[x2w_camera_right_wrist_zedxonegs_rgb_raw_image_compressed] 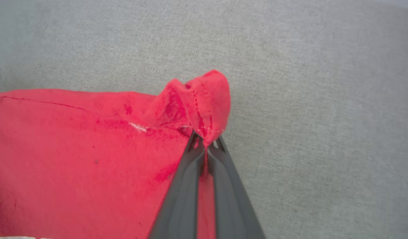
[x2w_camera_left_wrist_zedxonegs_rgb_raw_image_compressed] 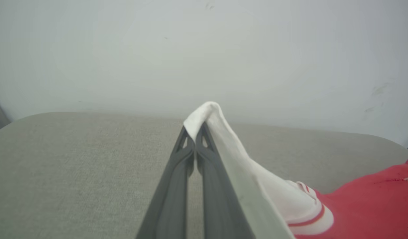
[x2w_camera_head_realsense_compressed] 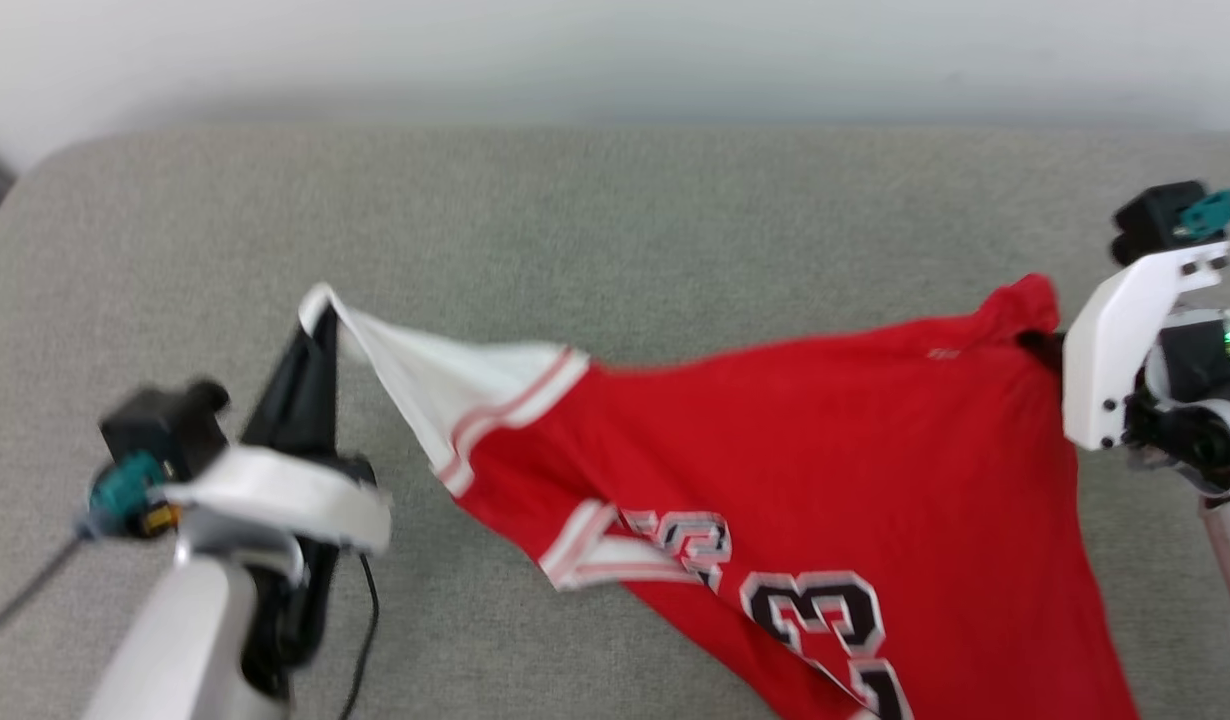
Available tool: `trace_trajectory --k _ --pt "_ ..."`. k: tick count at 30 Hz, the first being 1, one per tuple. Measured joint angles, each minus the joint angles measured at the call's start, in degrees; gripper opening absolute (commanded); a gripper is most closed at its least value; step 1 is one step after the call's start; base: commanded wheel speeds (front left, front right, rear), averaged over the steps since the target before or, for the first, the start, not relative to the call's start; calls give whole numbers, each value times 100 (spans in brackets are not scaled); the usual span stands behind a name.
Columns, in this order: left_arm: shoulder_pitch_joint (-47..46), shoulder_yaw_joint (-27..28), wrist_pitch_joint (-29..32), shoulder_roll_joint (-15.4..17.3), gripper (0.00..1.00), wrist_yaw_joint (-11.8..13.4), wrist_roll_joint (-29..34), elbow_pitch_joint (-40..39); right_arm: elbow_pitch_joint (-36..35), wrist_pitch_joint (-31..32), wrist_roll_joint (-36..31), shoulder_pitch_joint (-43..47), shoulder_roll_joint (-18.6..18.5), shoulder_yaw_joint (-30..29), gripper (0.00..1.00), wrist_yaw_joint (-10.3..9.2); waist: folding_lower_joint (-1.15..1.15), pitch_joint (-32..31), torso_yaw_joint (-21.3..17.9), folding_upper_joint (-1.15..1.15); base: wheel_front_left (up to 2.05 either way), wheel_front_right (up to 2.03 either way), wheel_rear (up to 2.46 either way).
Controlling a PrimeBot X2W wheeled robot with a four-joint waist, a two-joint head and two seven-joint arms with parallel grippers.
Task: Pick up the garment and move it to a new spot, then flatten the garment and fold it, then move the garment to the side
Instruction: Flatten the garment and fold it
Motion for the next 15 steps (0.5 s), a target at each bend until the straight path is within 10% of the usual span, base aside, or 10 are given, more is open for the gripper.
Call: trace_trajectory --k 15 --pt "-2942 -137 141 68 0 -464 140 2408 602 -1376 -566 -860 94 -186 0 1 0 -749 -332 0 0 0 0"
